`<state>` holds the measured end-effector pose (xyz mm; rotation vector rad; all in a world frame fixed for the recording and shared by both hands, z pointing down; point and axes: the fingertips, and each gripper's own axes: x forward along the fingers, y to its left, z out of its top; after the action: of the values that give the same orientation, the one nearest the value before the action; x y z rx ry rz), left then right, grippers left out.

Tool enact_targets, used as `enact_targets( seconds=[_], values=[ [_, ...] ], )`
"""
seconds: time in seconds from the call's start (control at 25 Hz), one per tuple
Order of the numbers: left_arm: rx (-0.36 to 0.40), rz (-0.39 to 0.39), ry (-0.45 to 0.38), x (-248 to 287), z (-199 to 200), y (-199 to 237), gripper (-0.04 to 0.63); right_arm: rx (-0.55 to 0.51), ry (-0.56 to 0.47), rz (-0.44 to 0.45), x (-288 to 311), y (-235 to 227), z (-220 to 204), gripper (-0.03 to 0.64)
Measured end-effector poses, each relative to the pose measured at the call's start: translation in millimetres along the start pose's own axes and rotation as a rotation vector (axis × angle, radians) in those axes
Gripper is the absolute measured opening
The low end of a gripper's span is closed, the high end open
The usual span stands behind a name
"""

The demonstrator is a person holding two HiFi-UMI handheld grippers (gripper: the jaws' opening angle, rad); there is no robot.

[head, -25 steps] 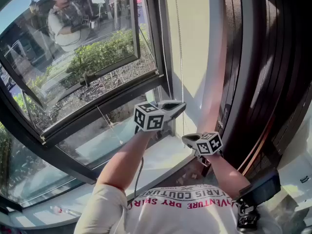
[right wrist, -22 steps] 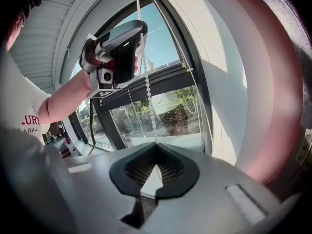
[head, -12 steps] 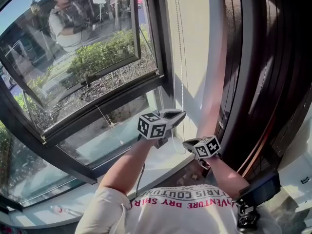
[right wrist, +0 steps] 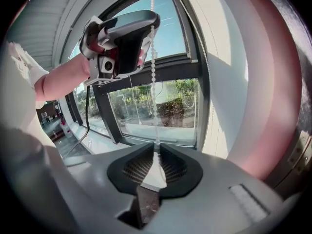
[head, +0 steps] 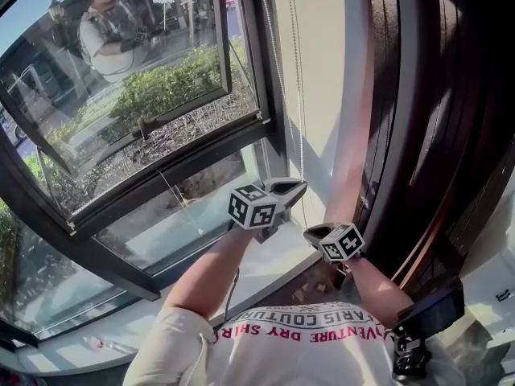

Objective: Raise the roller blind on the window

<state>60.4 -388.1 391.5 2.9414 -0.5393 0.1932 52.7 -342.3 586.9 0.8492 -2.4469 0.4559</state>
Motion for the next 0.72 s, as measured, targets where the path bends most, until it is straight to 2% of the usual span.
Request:
enact_targets(
  seconds=[0.08,0.16,0.32,0.56,0.72],
  values=[
    [-0.003,-0.002,-0.001,-0.9,-0.2,-0.8,0.006,-0.001,-0.009,0.025,-8.3,2.4,7.3,0.101],
    [-0.002,-0.001,-0.003,-2.3,0.8,-1.0,0.006,0.022,-0.053,0.050,-22.8,2.3,26.7,0.103],
    [-0.004,0.012,-0.014,-4.0,3.5,1.4,0.006,0.004,-0.182,0.050,-68.3,-6.1,91.7,0.123],
    [-0.010,0.006,-0.017,-1.3,1.1,-6.1,0.006,-0.100,-0.432,-0.018,-143.4,-17.2,211.3,0.124],
    [0.013,-0.012,0.008,3.8,1.9,-17.2,0.006,-0.169,-0.534,0.007,-173.8,-1.1,283.0,0.121]
  ],
)
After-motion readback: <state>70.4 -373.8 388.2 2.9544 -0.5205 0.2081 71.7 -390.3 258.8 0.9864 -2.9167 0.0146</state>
